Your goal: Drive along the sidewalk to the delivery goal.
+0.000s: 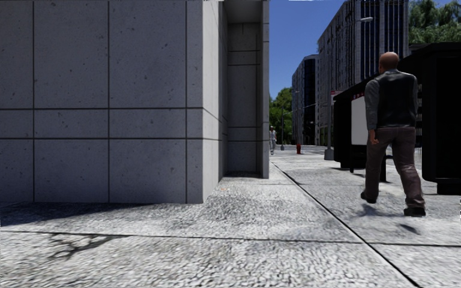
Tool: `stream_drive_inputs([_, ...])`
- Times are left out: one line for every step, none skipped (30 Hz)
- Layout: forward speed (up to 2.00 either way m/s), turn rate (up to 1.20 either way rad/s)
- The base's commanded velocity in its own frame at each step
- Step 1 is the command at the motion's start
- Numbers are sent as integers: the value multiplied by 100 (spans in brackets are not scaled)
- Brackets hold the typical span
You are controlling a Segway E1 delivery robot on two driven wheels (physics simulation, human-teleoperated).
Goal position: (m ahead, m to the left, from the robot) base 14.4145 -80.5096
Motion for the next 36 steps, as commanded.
stream_drive_inputs([110,-38])
stream_drive_inputs([110,-39])
stream_drive_inputs([110,-39])
stream_drive_inputs([110,-39])
stream_drive_inputs([110,-39])
stream_drive_inputs([110,-39])
stream_drive_inputs([110,-39])
stream_drive_inputs([110,-39])
stream_drive_inputs([110,-39])
stream_drive_inputs([110,-39])
stream_drive_inputs([110,-39])
stream_drive_inputs([110,-39])
stream_drive_inputs([110,-39])
stream_drive_inputs([110,-39])
stream_drive_inputs([110,-39])
stream_drive_inputs([109,-39])
stream_drive_inputs([109,-39])
stream_drive_inputs([109,-39])
stream_drive_inputs([109,-39])
stream_drive_inputs([109,-39])
stream_drive_inputs([109,-39])
stream_drive_inputs([109,-39])
stream_drive_inputs([109,-39])
stream_drive_inputs([109,-39])
stream_drive_inputs([109,-39])
stream_drive_inputs([109,-39])
stream_drive_inputs([109,-39])
stream_drive_inputs([109,-39])
stream_drive_inputs([109,-39])
stream_drive_inputs([109,-39])
stream_drive_inputs([109,-39])
stream_drive_inputs([109,-39])
stream_drive_inputs([109,-39])
stream_drive_inputs([109,-39])
stream_drive_inputs([109,-39])
stream_drive_inputs([109,-39])
